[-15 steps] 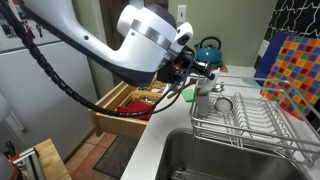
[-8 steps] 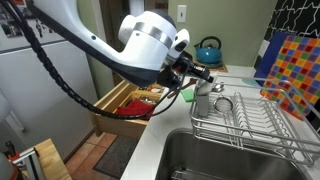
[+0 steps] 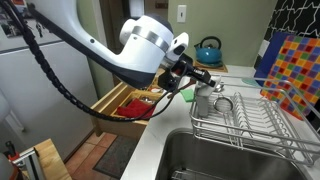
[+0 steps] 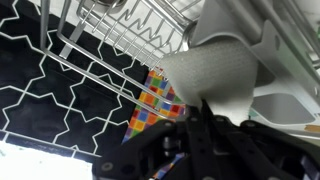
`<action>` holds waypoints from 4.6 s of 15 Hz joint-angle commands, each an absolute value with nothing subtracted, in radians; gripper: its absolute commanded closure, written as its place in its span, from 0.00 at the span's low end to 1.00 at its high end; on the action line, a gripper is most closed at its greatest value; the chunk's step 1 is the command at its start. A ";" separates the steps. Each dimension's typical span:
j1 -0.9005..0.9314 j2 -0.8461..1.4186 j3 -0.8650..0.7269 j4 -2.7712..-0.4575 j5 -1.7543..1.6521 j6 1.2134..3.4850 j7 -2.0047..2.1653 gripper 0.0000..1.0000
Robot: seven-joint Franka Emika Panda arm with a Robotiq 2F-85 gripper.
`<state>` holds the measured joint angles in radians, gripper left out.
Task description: Pick up the white sponge and put it in the right utensil drying holder in the dishes drying rack
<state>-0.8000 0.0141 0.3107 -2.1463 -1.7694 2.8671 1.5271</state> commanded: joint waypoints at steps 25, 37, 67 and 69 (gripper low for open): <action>-0.759 -0.002 0.387 -2.225 -1.526 2.644 1.686 0.96; -0.390 0.006 0.016 -2.239 -1.446 2.654 1.594 0.98; -0.215 0.052 -0.163 -2.150 -0.887 2.549 1.145 0.71; -0.214 0.055 -0.165 -2.148 -0.863 2.548 1.146 0.85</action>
